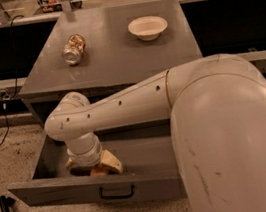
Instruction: Pick orange from top drawer and place on counter
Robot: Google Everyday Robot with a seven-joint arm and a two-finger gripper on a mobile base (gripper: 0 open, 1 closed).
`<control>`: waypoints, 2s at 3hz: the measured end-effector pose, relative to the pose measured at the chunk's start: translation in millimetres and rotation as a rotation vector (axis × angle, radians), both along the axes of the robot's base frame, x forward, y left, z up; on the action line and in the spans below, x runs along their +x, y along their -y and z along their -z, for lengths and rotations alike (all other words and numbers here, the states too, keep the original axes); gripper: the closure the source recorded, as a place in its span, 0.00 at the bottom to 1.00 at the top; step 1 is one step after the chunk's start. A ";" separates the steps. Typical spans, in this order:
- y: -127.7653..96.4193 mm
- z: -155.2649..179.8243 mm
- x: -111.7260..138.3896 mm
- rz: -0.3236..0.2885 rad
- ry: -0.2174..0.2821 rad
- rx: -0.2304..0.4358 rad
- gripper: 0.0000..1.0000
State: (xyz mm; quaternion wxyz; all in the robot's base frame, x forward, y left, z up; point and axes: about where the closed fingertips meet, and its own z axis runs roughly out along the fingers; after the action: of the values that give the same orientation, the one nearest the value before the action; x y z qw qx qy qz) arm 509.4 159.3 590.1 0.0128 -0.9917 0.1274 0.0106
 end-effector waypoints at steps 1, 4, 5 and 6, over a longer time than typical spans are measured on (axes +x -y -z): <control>-6.4 4.5 -19.9 -0.040 -0.020 -0.019 0.00; -4.9 4.2 -20.9 -0.040 -0.024 -0.023 0.50; -4.9 -4.2 -20.9 -0.040 -0.024 -0.023 0.72; -4.9 -12.4 -20.9 -0.040 -0.024 -0.023 0.95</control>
Offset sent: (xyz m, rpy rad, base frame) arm -0.0313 0.0107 0.0006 -0.0228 0.0162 0.0601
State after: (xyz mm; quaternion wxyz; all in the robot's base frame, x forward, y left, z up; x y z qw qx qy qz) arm 488.4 164.2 602.5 -0.0005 -0.9939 0.1080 0.0213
